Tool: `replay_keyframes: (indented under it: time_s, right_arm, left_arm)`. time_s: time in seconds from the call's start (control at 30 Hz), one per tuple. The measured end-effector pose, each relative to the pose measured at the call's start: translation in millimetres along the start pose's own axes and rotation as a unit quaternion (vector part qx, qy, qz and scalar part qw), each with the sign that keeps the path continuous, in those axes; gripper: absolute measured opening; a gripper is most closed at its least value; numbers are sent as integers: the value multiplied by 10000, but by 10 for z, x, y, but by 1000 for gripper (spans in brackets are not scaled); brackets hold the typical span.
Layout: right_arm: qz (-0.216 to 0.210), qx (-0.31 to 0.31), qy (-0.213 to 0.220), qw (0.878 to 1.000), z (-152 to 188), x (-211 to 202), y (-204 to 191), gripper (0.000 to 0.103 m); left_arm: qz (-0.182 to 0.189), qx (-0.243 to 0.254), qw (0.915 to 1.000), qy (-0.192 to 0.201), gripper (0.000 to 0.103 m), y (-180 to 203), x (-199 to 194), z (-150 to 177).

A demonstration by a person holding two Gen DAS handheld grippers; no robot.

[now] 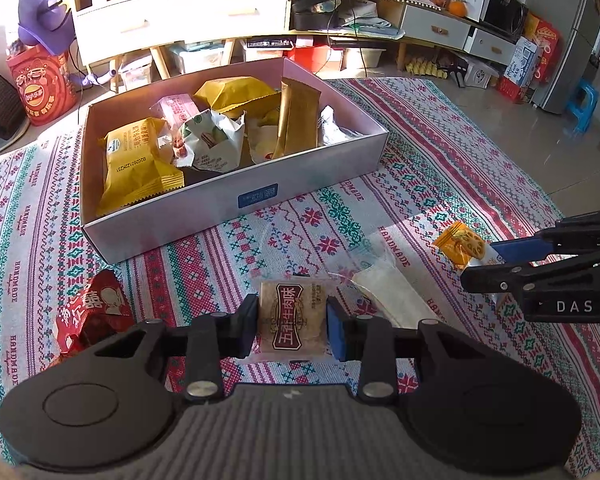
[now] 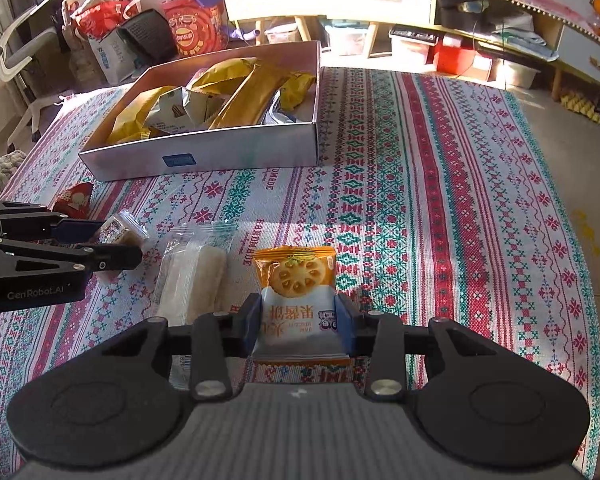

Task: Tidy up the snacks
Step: 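Carry both held packs into the pink box and open both grippers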

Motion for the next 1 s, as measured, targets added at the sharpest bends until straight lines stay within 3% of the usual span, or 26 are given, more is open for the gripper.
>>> replay_keyframes:
  time_s: [0.57,1.0]
  right_arm:
    - [-358,142,457,9982,-408,-237,-229,36]
    - [-697,608,647,9936,-829,-237,-259,36]
  left_arm:
    - [132,-600,9968,515,42,-291,-374,-287]
    - [69,-1440,9861,826,41,-673,-563,-639]
Point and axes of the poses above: each gripper's, at about its wrist camera, not at the fingertips, and x roughly the way its jaws point, y to its right, z to its underside, the point moved 4 cm from there along x, roughly the way its jaws point, and after that the axes turned 15 degrees about -y, right-handed, at the moved point
